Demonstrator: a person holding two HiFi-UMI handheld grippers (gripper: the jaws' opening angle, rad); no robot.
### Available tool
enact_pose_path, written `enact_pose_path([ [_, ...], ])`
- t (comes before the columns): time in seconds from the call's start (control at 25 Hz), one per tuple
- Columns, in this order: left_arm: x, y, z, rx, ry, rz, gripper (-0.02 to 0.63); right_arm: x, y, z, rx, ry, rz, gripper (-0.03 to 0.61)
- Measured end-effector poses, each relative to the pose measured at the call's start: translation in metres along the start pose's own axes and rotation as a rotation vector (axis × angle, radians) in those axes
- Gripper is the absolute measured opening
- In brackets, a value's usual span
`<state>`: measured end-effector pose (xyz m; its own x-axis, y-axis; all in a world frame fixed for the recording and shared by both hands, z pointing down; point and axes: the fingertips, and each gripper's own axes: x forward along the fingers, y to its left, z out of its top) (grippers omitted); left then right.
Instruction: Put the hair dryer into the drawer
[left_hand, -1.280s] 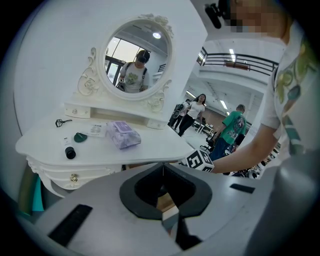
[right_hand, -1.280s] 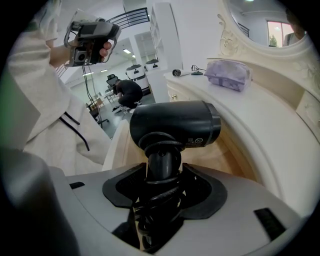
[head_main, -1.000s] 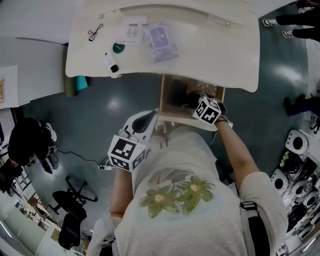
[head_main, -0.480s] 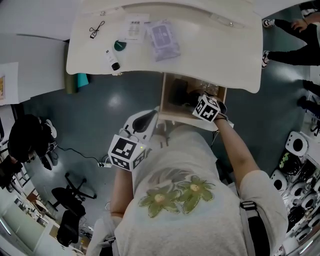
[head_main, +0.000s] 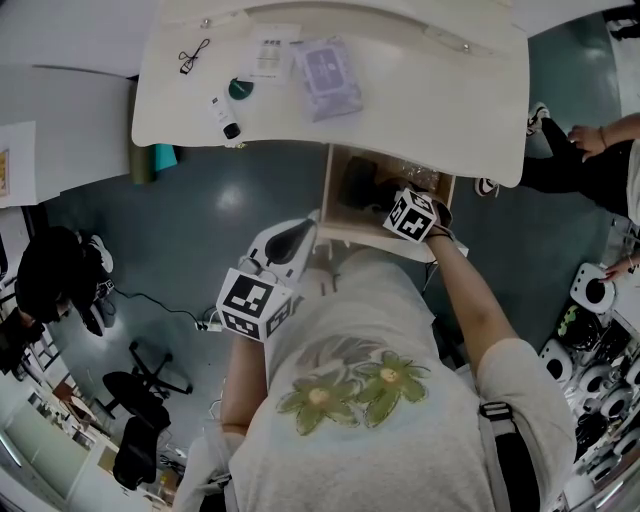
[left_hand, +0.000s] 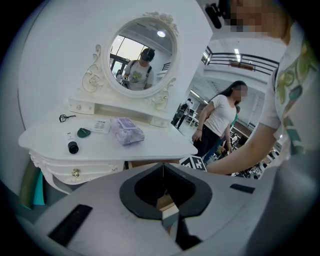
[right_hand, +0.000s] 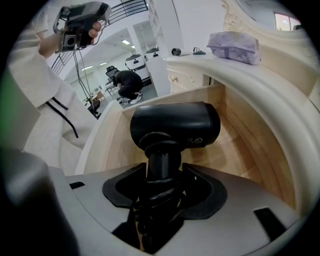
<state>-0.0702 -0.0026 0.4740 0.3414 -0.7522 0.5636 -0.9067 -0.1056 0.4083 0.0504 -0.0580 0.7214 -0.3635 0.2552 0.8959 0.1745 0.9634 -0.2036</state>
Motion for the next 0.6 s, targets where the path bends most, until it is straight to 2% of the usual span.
enact_pose_path([
  [0.6,0.002,0.002,-0.002,-0.002,0.010,0.000,0.011,0.016,-0.005,-0.012,0.009,0.037,-0.022,0.216],
])
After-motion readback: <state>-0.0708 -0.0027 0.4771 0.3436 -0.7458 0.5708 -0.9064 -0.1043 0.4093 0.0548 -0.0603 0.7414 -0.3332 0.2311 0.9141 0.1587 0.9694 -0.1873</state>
